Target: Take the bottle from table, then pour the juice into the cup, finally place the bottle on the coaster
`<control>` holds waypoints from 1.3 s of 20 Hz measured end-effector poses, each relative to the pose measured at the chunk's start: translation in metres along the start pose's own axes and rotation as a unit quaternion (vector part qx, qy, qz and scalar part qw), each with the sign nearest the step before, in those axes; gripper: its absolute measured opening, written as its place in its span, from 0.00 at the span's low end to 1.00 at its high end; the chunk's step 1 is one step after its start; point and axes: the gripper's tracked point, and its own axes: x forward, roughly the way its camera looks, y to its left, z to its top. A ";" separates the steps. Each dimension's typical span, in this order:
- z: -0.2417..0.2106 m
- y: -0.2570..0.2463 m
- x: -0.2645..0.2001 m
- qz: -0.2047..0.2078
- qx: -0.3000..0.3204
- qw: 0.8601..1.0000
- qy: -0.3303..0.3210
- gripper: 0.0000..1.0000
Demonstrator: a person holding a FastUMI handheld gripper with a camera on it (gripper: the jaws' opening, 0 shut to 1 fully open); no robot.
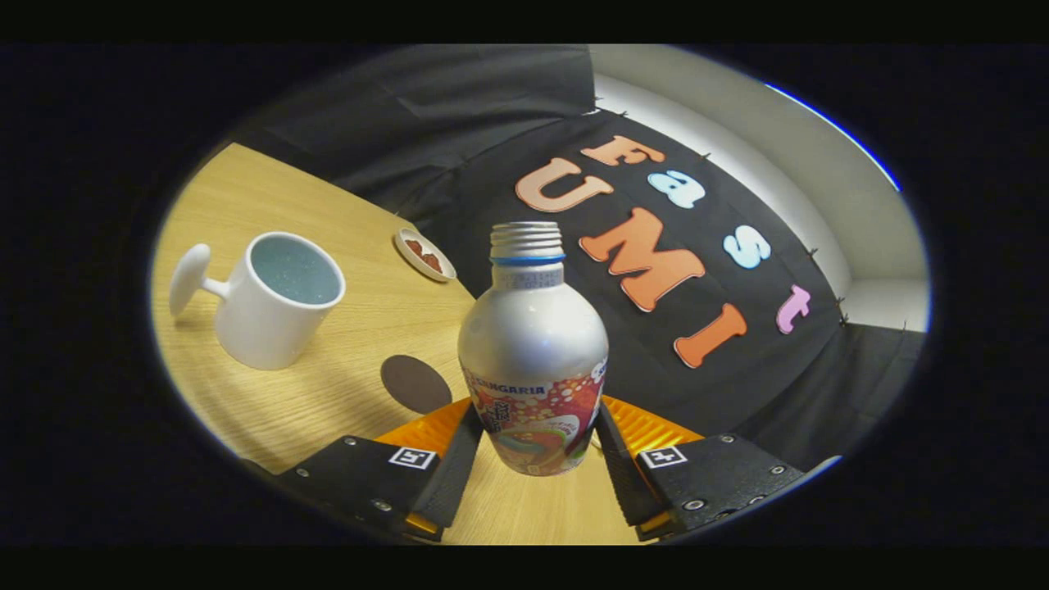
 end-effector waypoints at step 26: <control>0.042 0.007 0.013 -0.050 -0.285 0.954 -0.073 0.75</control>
